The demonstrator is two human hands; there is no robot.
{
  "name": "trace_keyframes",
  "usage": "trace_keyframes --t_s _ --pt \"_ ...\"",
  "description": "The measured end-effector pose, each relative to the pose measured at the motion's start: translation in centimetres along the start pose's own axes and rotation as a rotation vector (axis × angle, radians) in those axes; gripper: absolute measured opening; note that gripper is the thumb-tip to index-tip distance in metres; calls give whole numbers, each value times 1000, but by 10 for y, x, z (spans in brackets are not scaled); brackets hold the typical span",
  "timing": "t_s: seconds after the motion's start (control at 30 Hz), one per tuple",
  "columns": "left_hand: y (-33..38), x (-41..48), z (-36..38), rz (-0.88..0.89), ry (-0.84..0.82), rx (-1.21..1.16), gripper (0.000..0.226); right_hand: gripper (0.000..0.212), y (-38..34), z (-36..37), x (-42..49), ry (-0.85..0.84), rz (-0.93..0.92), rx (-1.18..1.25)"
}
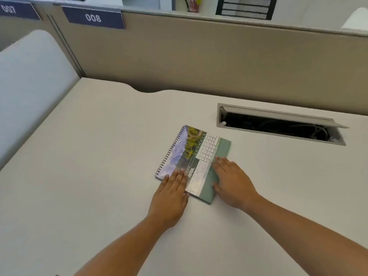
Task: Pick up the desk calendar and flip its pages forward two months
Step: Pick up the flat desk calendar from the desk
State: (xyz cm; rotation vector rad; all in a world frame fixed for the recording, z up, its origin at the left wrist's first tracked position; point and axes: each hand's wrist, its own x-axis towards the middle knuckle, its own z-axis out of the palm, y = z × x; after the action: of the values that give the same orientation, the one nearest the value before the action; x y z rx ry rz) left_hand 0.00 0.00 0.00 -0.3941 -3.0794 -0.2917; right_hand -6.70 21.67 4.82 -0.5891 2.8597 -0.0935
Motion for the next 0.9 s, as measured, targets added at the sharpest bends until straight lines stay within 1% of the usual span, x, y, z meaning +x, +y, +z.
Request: trace_keyframes --t_s 0.07,0.1,0.13,0.17,0.23,0.27,0.33,0.37,0.43,0.53,0.6,0.73,0.8,0.9 --pt "0 -1 1 -51 27 -92 58 63 3 0 6 5 18 35" --pt "2 -3 0 -77 56 -164 55 59 6 0 10 40 37 60" --pt "6 -6 -5 -144 82 -266 49 56 8 -4 15 73 58 87" --pt "11 -9 -8 -218 149 -372 39 54 11 -7 23 100 85 121" --pt "21 -14 -16 -427 270 -577 18 53 19 -14 40 129 130 176" --pt "25 -14 -20 -558 283 -686 13 54 25 -17 50 144 143 202" --pt "32 -12 -26 -828 224 -925 16 60 34 -24 69 129 170 263" --pt "35 -8 -29 -935 190 -1014 19 63 37 -27 78 110 188 296" --pt "38 1 -37 -1070 143 -1171 22 68 40 -32 92 58 235 376" --pt "38 12 -46 -1174 102 -1332 24 67 42 -32 105 4 271 446" --pt "35 17 -48 -1256 83 -1409 25 66 43 -30 106 5 287 430" --pt "27 30 -54 -1404 94 -1540 17 67 52 -31 99 -24 365 392" --pt "24 32 -57 -1404 98 -1529 18 63 56 -32 93 -56 397 416" --pt "20 27 -58 -1335 118 -1519 18 39 54 -34 75 -49 363 485"
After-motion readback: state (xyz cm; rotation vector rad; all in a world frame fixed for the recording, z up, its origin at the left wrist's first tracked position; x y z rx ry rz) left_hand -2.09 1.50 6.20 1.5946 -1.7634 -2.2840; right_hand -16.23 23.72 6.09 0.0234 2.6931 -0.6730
